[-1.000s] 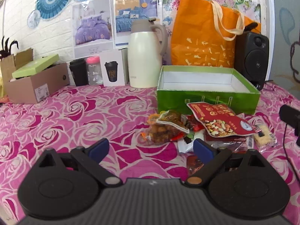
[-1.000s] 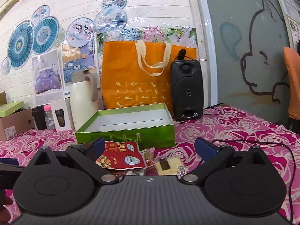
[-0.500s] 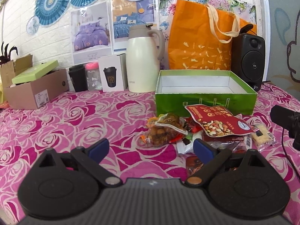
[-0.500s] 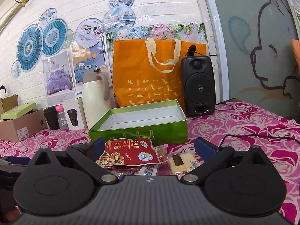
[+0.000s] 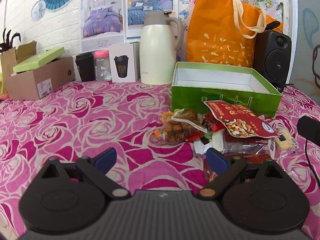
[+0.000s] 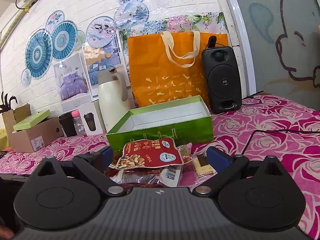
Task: Organize snacks
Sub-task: 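Move the left gripper toward the red nut bag on the snack pile, then close the left gripper on the red nut bag and lift it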
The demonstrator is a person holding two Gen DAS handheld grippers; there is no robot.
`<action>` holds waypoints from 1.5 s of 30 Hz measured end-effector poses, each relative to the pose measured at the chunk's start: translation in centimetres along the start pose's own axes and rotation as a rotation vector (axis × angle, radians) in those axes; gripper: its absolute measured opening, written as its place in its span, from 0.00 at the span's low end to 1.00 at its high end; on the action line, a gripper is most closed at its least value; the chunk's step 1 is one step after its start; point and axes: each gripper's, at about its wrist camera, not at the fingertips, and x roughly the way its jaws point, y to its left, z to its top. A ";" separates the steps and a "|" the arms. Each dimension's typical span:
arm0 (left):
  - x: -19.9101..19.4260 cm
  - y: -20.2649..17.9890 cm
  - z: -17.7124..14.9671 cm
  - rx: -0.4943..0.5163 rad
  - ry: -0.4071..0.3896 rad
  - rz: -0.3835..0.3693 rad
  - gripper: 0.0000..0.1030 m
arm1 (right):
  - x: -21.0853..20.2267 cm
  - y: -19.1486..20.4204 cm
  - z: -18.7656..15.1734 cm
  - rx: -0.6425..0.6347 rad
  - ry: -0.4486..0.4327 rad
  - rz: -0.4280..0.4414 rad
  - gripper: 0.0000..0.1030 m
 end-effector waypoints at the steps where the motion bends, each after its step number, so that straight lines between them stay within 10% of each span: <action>1: 0.0 0.0 0.0 -0.001 0.003 0.000 0.91 | 0.0 0.0 0.0 0.001 0.002 0.001 1.00; 45: 2.1 0.6 1.4 0.050 -0.039 -0.061 0.91 | 3.4 -3.2 1.0 0.115 0.104 0.128 1.00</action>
